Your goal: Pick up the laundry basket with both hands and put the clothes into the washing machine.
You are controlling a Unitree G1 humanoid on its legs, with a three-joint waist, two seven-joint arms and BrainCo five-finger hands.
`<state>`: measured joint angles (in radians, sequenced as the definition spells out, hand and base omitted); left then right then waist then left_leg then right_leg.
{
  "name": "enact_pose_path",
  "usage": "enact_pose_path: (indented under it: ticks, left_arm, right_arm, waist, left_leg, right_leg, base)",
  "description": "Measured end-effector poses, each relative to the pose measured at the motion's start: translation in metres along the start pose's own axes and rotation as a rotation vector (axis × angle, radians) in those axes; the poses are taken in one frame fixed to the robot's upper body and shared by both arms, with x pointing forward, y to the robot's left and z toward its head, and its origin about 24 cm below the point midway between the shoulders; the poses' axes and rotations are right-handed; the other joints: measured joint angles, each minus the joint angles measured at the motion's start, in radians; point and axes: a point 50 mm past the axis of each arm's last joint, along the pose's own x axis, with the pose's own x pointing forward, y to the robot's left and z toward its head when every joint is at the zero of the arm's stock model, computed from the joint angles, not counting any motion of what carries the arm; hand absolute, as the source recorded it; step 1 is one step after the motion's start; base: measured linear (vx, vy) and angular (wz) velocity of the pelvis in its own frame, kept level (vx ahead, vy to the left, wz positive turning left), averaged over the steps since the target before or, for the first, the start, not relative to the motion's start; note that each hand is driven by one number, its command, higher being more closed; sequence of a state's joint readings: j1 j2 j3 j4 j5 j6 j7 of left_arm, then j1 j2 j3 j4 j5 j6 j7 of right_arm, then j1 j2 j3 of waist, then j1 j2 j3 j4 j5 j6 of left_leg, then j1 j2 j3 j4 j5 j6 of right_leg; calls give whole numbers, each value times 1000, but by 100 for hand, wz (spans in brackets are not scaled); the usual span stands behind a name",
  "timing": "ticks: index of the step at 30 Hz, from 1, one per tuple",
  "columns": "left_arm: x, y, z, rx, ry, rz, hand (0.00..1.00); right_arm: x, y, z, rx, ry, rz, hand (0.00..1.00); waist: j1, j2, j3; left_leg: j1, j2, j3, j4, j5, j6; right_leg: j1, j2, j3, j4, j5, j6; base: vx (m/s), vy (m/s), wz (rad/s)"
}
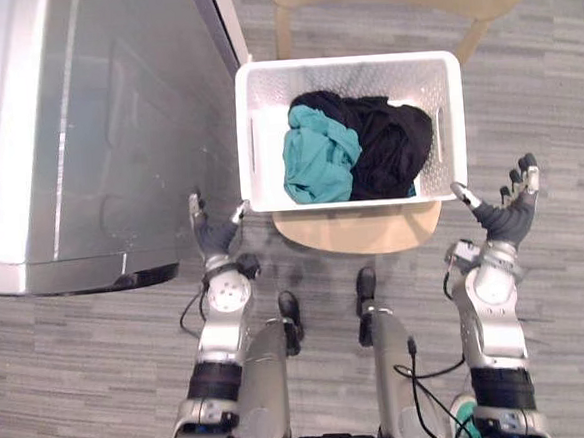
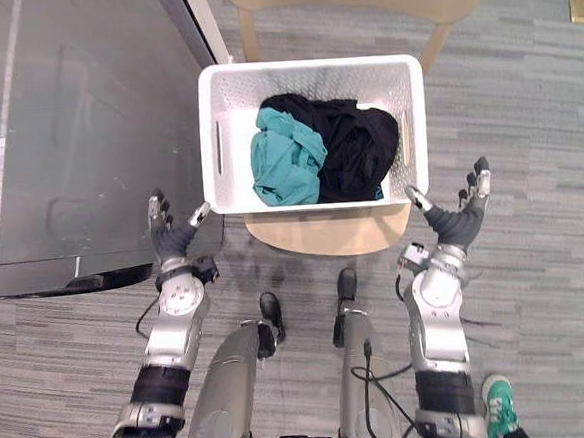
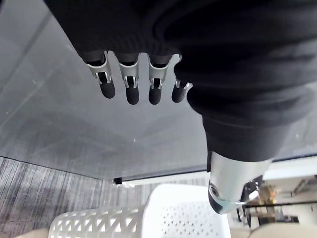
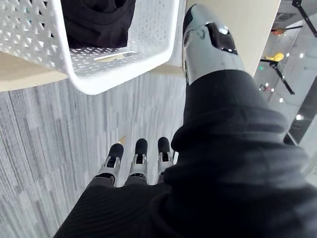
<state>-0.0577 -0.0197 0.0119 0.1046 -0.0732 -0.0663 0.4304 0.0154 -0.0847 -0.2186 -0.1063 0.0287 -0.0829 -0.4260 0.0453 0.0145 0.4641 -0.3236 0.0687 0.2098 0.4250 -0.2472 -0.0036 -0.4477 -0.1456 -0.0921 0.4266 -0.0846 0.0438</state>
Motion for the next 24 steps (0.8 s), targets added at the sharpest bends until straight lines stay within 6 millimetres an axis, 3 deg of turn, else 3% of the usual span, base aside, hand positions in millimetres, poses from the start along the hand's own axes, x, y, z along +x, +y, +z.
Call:
enact_pose_path:
  ticks: [2, 5, 10, 15, 17, 22, 23, 24]
  left_arm:
    - [-20, 14, -26, 7, 109, -3, 0]
    - [-38, 22, -49, 18, 213, -30, 0]
    - [-72, 47, -118, 136, 540, -59, 0]
    - [-110, 85, -164, 269, 816, 6, 0]
    - [-125, 102, -173, 308, 890, 42, 0]
    - [-125, 105, -174, 308, 898, 61, 0]
    - [-125, 105, -174, 306, 897, 60, 0]
    - [-125, 103, -174, 302, 897, 57, 0]
  right_arm:
    - [-15, -14, -18, -56, 77, 17, 0]
    - [-30, -26, -46, -119, 202, 50, 0]
    - [-85, -46, -126, -231, 620, 116, 0]
    - [-132, -65, -170, -326, 912, 155, 0]
    - [-143, -66, -179, -338, 980, 176, 0]
    - [-146, -63, -185, -327, 1026, 164, 0]
    - [-146, -63, -186, -324, 1029, 158, 0]
    - [-148, -62, -187, -320, 1044, 151, 0]
  waist:
    - [0, 9, -73]
    - [0, 17, -118]
    - [-2, 27, -229]
    - [-1, 25, -293]
    - [0, 22, -317]
    - [4, 16, -320]
    - [-3, 10, -320]
    - [-5, 8, -324]
  left_leg:
    - [21, -6, -8, -26, -1, -2]
    - [90, -9, -16, -52, 2, -5]
    - [214, -18, -44, -120, 17, -27]
    - [305, -20, -79, -202, 50, -50]
    - [323, -20, -102, -241, 75, -58]
    - [257, -29, -155, -219, 110, -80]
    - [230, -31, -148, -211, 119, -94]
    - [191, -13, -67, -176, 115, -92]
  right_leg:
    - [15, -9, -17, 7, -20, 4]
    - [81, -14, -34, 8, -43, 4]
    - [192, -24, -77, 4, -77, 11]
    - [286, -30, -130, -23, -96, 14]
    - [309, -30, -155, -43, -97, 14]
    - [314, -58, -243, -43, -96, 13]
    - [310, -73, -272, -41, -95, 10]
    - [298, -100, -321, -39, -85, -3]
  base:
    - [52, -46, 19]
    - [100, -17, 17]
    - [99, -23, 17]
    - [34, -41, 30]
    - [-20, -48, 31]
    - [-79, -33, 51]
    - [-115, 28, 111]
    - [-113, 55, 117]
